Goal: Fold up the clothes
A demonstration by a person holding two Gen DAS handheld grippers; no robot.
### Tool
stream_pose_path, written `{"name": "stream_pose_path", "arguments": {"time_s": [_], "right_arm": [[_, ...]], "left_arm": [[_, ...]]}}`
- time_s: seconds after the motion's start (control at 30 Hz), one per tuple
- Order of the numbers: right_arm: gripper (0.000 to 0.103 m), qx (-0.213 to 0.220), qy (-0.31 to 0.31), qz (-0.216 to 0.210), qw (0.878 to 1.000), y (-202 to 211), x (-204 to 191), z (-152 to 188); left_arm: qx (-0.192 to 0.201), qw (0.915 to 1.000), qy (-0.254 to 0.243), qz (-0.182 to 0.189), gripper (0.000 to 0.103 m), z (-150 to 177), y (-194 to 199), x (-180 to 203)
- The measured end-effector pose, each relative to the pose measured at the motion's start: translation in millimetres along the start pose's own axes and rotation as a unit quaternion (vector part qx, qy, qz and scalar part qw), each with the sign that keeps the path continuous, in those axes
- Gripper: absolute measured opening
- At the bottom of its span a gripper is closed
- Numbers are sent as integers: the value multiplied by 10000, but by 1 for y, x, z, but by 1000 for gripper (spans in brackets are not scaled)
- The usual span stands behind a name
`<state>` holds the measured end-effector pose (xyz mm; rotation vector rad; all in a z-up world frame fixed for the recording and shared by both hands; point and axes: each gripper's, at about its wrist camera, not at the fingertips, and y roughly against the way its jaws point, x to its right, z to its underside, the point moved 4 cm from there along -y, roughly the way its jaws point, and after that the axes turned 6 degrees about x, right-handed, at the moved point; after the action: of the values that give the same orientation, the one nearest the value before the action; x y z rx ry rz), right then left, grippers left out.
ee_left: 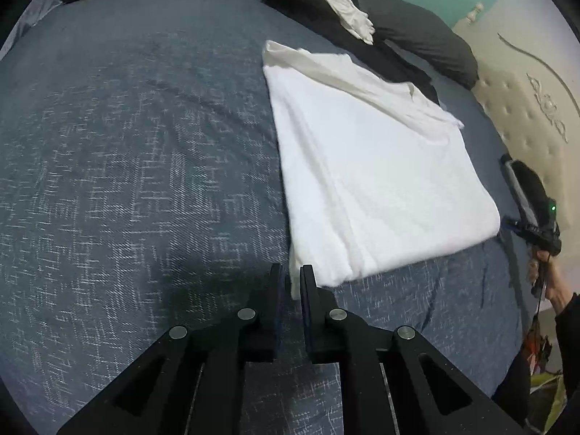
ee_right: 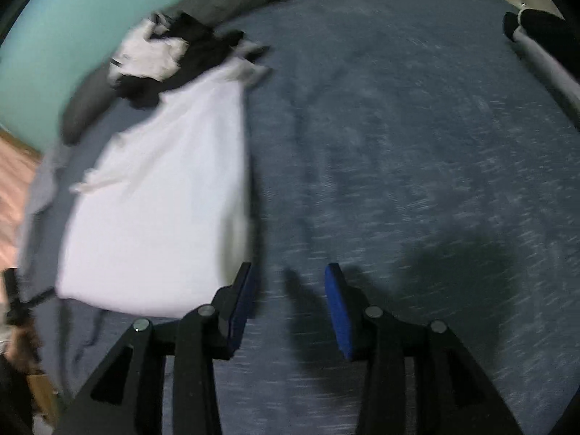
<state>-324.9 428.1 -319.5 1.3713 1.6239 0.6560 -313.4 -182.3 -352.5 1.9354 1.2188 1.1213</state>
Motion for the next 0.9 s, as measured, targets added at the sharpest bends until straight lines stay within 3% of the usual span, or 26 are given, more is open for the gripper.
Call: {"name": "stream_pose_path", "arguments": {"time_s": [0.1,0.4,0.63,0.7,0.8,0.9], "right_arm": [[35,-98,495,226,9985,-11,-14,3],[33,-22,1234,-41,9923,-12,-50,14],[33,-177,1237,-171,9920,-22,-53,12],[11,-307,1214,-171,9920,-27,-53,15],[1,-355,1106,-246,9929,-29,-47,16],[1,-264,955,-248,9948,-22,-40,20]], "left_arm": [[22,10000,37,-11,9,-2,1,1],[-14,10000,16,16,10,-2,0,1],[-70,10000,18,32,10,3,-3,1],[-74,10000,32,24,10,4,-4,1],[-68,10000,28,22,10,4,-3,1],[-70,10000,11,7,10,4,-2,1]]}}
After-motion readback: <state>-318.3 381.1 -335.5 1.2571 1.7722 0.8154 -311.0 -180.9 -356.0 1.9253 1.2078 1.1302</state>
